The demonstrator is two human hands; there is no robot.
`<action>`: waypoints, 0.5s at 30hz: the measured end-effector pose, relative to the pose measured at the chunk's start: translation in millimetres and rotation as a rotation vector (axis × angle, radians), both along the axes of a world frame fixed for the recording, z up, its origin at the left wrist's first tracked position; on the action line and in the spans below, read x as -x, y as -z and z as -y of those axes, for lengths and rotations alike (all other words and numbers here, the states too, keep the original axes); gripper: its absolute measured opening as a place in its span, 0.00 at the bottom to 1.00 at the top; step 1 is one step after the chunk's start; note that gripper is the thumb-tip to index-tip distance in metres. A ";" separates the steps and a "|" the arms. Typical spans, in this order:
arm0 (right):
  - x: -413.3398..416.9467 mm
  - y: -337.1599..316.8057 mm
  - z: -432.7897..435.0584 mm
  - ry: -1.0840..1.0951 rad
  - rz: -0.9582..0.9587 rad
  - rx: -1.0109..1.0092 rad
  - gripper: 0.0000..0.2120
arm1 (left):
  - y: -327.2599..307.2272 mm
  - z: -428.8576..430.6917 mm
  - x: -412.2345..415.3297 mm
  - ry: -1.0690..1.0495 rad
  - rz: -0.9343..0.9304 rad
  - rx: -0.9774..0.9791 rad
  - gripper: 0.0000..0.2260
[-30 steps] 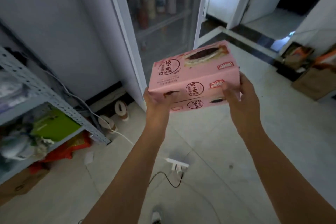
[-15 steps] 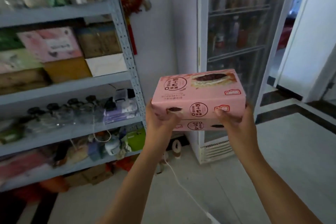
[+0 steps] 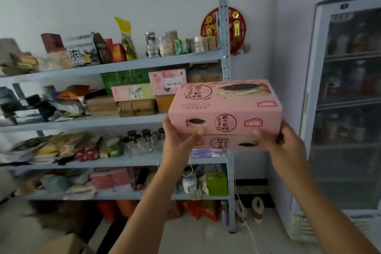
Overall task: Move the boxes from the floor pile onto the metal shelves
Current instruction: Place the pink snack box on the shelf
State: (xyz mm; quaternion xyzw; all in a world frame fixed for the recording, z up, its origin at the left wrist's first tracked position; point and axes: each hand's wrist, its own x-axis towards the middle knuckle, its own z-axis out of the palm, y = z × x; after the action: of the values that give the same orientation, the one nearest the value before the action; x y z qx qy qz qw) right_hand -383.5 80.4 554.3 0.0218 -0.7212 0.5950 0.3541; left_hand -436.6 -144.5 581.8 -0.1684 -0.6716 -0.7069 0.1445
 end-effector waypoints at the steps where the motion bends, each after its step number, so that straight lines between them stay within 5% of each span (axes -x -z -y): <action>1: 3.4 -5.7 13.9 0.012 -0.002 -0.026 0.19 | -3.8 11.9 2.0 -0.018 -0.007 0.012 0.31; 15: 81.6 -9.7 232.3 0.040 -0.055 -0.080 0.18 | 4.9 233.3 73.5 -0.272 0.073 0.160 0.31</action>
State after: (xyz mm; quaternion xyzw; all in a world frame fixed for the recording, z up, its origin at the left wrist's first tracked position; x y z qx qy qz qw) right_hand -465.1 -151.9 564.1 0.0376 -0.7347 0.5577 0.3845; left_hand -510.1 -377.8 576.9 -0.0610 -0.7471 -0.6308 0.2004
